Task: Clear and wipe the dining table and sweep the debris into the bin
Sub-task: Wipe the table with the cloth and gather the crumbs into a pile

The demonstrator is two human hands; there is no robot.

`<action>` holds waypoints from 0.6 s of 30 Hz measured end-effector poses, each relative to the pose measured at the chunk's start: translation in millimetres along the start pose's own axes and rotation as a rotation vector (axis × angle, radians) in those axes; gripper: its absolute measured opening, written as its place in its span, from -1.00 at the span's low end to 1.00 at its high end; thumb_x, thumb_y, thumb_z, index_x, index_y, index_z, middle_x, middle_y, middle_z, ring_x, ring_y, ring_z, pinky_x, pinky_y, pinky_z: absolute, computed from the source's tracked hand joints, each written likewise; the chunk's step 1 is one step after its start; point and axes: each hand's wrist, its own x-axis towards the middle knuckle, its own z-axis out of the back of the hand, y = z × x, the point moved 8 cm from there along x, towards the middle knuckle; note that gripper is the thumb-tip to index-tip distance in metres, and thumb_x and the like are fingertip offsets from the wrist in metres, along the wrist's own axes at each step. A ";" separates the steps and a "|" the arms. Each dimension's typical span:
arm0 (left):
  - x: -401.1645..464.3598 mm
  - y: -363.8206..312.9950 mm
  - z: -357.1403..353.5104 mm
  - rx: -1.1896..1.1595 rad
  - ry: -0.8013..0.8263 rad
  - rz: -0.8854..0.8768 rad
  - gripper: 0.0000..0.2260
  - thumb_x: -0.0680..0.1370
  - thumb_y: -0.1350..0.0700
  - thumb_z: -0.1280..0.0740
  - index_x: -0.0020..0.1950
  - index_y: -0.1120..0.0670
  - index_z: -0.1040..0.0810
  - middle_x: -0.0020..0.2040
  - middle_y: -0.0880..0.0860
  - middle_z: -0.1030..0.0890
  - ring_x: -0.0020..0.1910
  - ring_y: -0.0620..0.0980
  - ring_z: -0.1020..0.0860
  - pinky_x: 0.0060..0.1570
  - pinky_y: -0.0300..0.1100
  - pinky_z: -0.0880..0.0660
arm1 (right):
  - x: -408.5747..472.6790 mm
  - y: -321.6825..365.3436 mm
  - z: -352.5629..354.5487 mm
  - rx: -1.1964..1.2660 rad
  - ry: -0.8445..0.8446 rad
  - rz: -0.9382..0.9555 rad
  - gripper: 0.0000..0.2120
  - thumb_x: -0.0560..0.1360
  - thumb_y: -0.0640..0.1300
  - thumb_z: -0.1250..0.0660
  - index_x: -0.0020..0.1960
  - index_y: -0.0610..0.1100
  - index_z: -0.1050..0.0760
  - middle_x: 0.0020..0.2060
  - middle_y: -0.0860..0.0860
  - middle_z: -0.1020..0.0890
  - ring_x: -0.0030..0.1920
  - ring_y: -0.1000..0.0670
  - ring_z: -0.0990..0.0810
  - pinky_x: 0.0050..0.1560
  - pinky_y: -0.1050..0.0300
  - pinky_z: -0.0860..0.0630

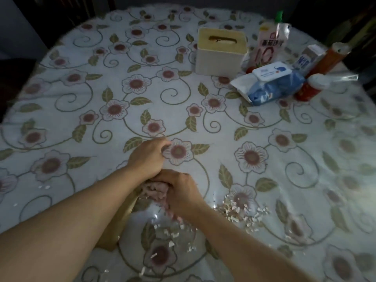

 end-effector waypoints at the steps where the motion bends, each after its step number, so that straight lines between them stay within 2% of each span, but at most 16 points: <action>1: -5.6 -4.6 1.2 0.012 -0.009 0.018 -0.59 0.55 0.28 -0.11 0.32 -0.02 -0.46 0.37 0.03 -0.46 0.34 0.07 -0.41 0.30 -0.06 -0.36 | -8.5 3.9 12.8 0.066 -0.015 -0.012 -0.68 0.33 -0.09 -0.27 0.03 -0.12 -0.64 -0.03 -0.02 -0.69 -0.05 0.04 -0.63 -0.05 0.26 -0.51; 2: -11.4 -10.5 1.2 0.021 -0.020 0.028 -0.60 0.54 0.27 -0.11 0.31 -0.03 -0.46 0.34 0.04 -0.49 0.30 0.08 -0.44 0.24 -0.07 -0.40 | -17.1 3.9 29.7 0.120 -0.055 -0.025 -0.68 0.31 -0.09 -0.27 0.00 -0.11 -0.64 -0.05 -0.02 -0.70 -0.07 0.07 -0.63 -0.07 0.28 -0.52; 4: -23.6 -26.7 -6.2 0.024 -0.022 0.013 -0.60 0.54 0.28 -0.13 0.31 -0.02 -0.46 0.30 0.05 -0.53 0.25 0.08 -0.48 0.16 -0.10 -0.42 | -35.0 -11.4 70.4 0.165 -0.157 -0.098 -0.70 0.33 -0.24 -0.32 0.02 -0.10 -0.64 -0.07 0.00 -0.70 -0.11 0.11 -0.65 -0.08 0.26 -0.57; 6: -31.8 -47.0 -21.4 0.040 -0.001 -0.029 -0.63 0.53 0.28 -0.17 0.29 0.00 -0.46 0.29 0.07 -0.52 0.21 0.11 -0.50 0.12 -0.08 -0.43 | -52.6 -37.1 118.3 0.114 -0.274 -0.187 -0.67 0.37 -0.38 -0.32 0.02 -0.05 -0.64 -0.20 0.13 -0.67 -0.24 0.22 -0.65 -0.21 0.36 -0.57; 8: -39.6 -67.5 -39.2 0.068 -0.001 -0.055 -0.63 0.54 0.26 -0.18 0.31 -0.01 -0.45 0.31 0.08 -0.50 0.22 0.15 -0.49 0.13 -0.06 -0.43 | -71.9 -69.7 170.7 0.018 -0.438 -0.263 -0.66 0.39 -0.37 -0.34 -0.04 0.05 -0.61 -0.33 0.31 -0.56 -0.40 0.40 -0.55 -0.46 0.56 -0.39; 10: -47.1 -83.4 -55.3 0.073 -0.015 -0.097 -0.69 0.56 0.21 -0.16 0.27 0.00 -0.48 0.29 0.06 -0.53 0.23 0.12 -0.48 0.16 -0.05 -0.43 | -89.0 -106.2 207.9 -0.067 -0.536 -0.360 -0.71 0.40 -0.33 -0.36 -0.07 0.07 -0.58 -0.38 0.24 -0.55 -0.45 0.37 -0.54 -0.54 0.58 -0.30; 11: -50.0 -87.3 -63.2 0.071 -0.013 -0.114 -0.71 0.56 0.20 -0.15 0.24 0.03 -0.50 0.27 0.05 -0.54 0.24 0.10 -0.48 0.18 -0.04 -0.43 | -95.7 -126.5 217.2 -0.122 -0.544 -0.422 -0.75 0.43 -0.32 -0.33 -0.07 0.02 -0.57 -0.36 0.14 -0.58 -0.40 0.30 -0.57 -0.50 0.55 -0.33; 12: -52.6 -87.8 -71.2 0.074 -0.001 -0.120 -0.70 0.56 0.21 -0.13 0.23 0.05 -0.50 0.28 0.04 -0.53 0.27 0.08 -0.45 0.22 -0.03 -0.41 | -102.2 -147.6 219.5 -0.183 -0.521 -0.492 -0.78 0.46 -0.32 -0.27 -0.05 -0.02 -0.55 -0.25 0.02 -0.62 -0.28 0.20 -0.60 -0.35 0.47 -0.43; 13: -54.5 -85.5 -76.8 0.085 0.015 -0.114 -0.67 0.56 0.22 -0.12 0.28 0.04 -0.48 0.35 0.00 -0.48 0.34 0.04 -0.40 0.30 -0.03 -0.36 | -105.3 -164.5 215.5 -0.237 -0.474 -0.553 -0.74 0.47 -0.32 -0.20 0.07 -0.09 -0.53 -0.04 -0.07 -0.62 -0.04 0.02 -0.62 -0.09 0.31 -0.50; 14: -55.3 -82.9 -80.2 0.104 0.031 -0.109 -0.63 0.56 0.23 -0.11 0.34 0.02 -0.43 0.42 -0.04 -0.40 0.41 -0.01 -0.33 0.38 -0.04 -0.29 | -106.2 -172.4 206.4 -0.283 -0.417 -0.582 -0.64 0.50 -0.31 -0.15 0.25 -0.12 -0.46 0.20 -0.11 -0.54 0.21 -0.10 -0.51 0.18 0.14 -0.45; 15: -55.3 -81.7 -82.0 0.123 0.037 -0.114 -0.59 0.57 0.24 -0.09 0.39 0.01 -0.38 0.47 -0.06 -0.33 0.45 -0.05 -0.27 0.43 -0.07 -0.22 | -105.8 -172.1 192.7 -0.309 -0.373 -0.572 -0.57 0.52 -0.30 -0.12 0.38 -0.11 -0.35 0.35 -0.09 -0.42 0.35 -0.13 -0.39 0.35 0.01 -0.34; 16: -55.3 -82.2 -81.8 0.135 0.033 -0.125 -0.58 0.57 0.24 -0.09 0.42 0.01 -0.35 0.49 -0.07 -0.29 0.47 -0.07 -0.24 0.45 -0.09 -0.18 | -104.3 -165.4 175.8 -0.295 -0.355 -0.532 -0.53 0.54 -0.29 -0.11 0.42 -0.07 -0.28 0.39 -0.06 -0.37 0.38 -0.12 -0.35 0.40 -0.07 -0.29; 18: -56.5 -85.3 -80.7 0.142 0.030 -0.137 -0.56 0.56 0.27 -0.09 0.43 0.01 -0.34 0.49 -0.07 -0.28 0.47 -0.08 -0.22 0.46 -0.10 -0.17 | -106.3 -139.9 132.9 -0.151 -0.323 -0.451 -0.47 0.52 -0.33 -0.11 0.39 0.11 -0.27 0.34 0.05 -0.44 0.31 -0.07 -0.45 0.32 -0.11 -0.40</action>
